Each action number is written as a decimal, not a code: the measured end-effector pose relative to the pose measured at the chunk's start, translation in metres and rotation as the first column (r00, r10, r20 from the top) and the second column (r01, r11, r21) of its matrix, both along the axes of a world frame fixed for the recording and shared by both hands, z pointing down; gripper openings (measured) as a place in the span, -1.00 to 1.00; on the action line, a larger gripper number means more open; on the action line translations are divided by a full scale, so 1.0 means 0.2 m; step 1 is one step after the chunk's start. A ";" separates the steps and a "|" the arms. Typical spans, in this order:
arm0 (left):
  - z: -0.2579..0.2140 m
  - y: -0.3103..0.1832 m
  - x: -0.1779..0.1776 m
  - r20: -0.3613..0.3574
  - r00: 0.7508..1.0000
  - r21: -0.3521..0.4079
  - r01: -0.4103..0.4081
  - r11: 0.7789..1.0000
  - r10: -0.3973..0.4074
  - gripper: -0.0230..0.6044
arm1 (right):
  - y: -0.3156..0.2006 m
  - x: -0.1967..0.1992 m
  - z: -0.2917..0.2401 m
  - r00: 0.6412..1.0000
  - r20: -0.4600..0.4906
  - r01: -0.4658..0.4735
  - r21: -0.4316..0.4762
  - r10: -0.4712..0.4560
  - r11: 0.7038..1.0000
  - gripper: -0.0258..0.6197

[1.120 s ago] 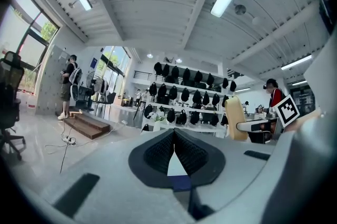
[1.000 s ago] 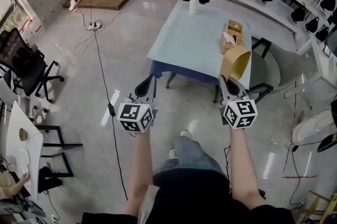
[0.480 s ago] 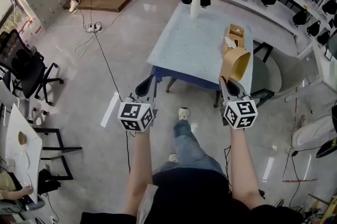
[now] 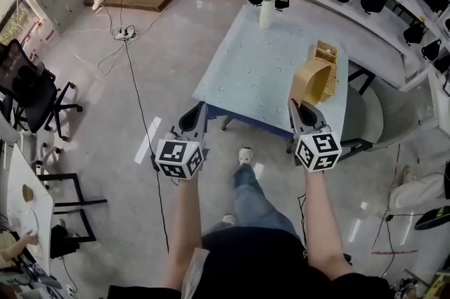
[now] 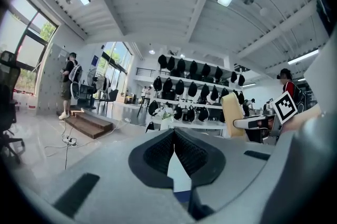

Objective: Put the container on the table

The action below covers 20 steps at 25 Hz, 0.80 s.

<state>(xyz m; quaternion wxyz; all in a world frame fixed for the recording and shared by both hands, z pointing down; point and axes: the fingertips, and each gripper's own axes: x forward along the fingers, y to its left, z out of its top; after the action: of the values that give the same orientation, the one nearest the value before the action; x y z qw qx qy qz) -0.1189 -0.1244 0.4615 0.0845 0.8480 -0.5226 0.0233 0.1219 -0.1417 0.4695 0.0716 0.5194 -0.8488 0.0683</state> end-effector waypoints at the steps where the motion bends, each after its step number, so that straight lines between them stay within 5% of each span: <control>1: 0.02 -0.04 0.00 -0.002 1.000 -0.007 0.002 1.000 -0.002 -0.90 | -0.05 -0.01 0.02 1.000 -0.003 0.007 -0.003 -0.007 1.000 -0.91; 20: -0.04 -1.08 0.09 0.021 0.998 -0.040 0.063 0.997 -0.062 -0.90 | -1.11 -0.02 0.09 0.993 -0.006 0.119 -0.074 -0.120 0.990 -0.92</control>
<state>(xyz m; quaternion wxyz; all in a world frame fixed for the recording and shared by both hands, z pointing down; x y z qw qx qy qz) -0.1003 -0.3398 0.4534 0.0971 0.8291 -0.5491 0.0398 0.1177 -0.3638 0.4872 0.0992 0.4649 -0.8750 0.0921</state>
